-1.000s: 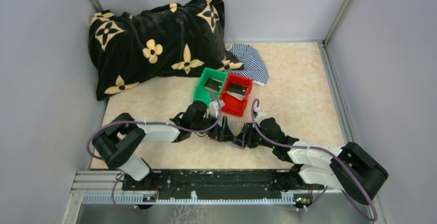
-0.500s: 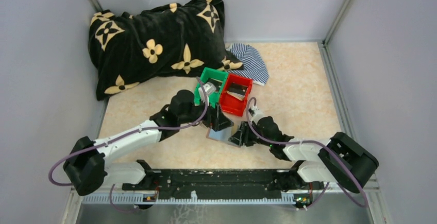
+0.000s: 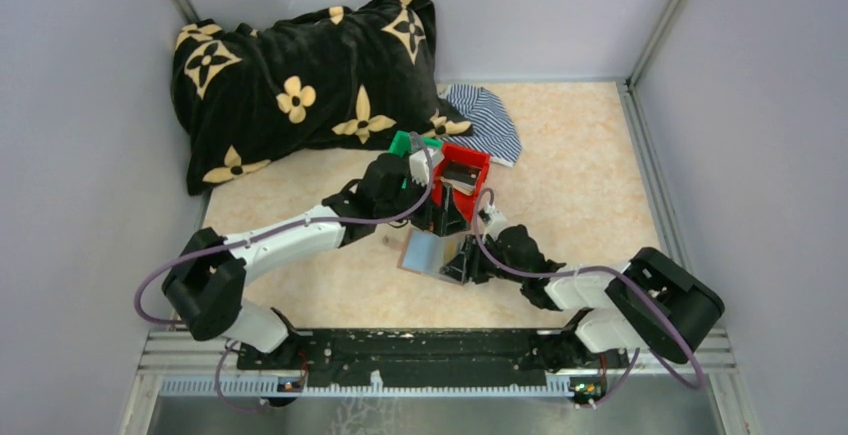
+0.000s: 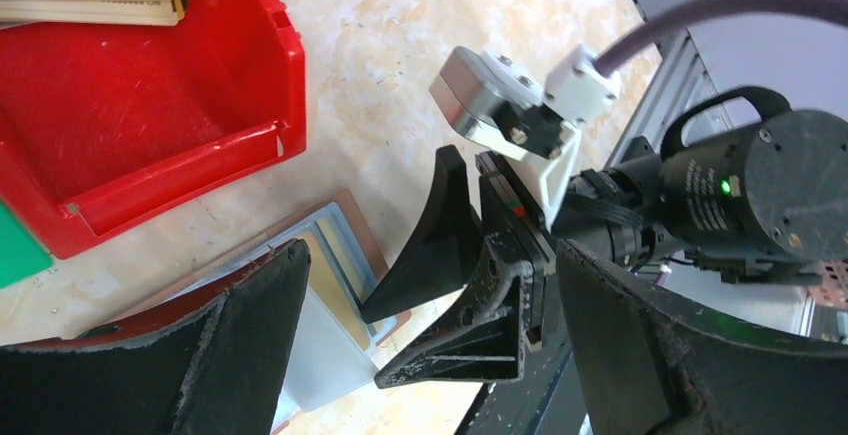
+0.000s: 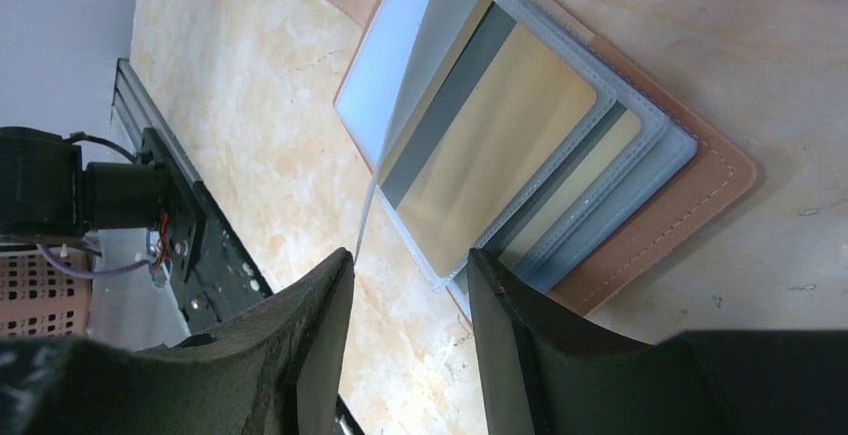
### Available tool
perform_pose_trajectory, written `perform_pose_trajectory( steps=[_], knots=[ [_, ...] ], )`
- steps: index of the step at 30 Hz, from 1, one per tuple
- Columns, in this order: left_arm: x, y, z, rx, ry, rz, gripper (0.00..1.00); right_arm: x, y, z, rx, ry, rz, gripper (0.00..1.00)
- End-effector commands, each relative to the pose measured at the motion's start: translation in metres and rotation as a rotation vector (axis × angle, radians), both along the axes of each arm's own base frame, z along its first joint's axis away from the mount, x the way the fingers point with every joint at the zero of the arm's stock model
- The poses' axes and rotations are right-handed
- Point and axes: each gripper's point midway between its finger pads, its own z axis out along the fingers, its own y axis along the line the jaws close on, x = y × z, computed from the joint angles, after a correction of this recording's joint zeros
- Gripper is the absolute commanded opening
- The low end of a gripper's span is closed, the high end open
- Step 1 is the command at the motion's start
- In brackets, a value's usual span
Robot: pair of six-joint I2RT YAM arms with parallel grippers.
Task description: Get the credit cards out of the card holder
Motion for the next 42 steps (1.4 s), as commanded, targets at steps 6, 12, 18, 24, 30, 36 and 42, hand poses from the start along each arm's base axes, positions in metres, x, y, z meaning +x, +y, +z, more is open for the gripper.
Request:
perform_pose_trajectory(
  steps=[6,12,18,24,30,36,42],
  knots=[
    [0.006,-0.011,-0.009,0.068,0.076,0.049,0.98,-0.001,0.006,-0.004,-0.002,0.013,0.021,0.47],
    [0.001,-0.022,-0.025,0.092,0.126,0.038,0.98,-0.002,0.006,-0.005,-0.001,0.015,0.023,0.47],
    [-0.004,-0.021,-0.040,0.123,0.159,0.041,0.98,-0.003,0.004,-0.006,-0.001,0.017,0.017,0.47],
    [-0.010,-0.001,-0.059,0.177,0.185,0.092,0.97,-0.004,0.004,-0.004,0.006,0.013,0.022,0.47],
    [-0.008,0.035,-0.070,0.148,0.241,0.144,0.96,-0.008,0.003,0.021,0.055,-0.019,0.023,0.47],
    [-0.008,0.057,-0.069,0.072,0.228,0.113,0.88,-0.001,-0.015,0.046,-0.013,-0.103,-0.024,0.47],
    [-0.024,0.039,-0.074,0.002,0.254,-0.004,0.83,0.002,-0.019,0.042,-0.061,-0.098,-0.037,0.47]
  ],
)
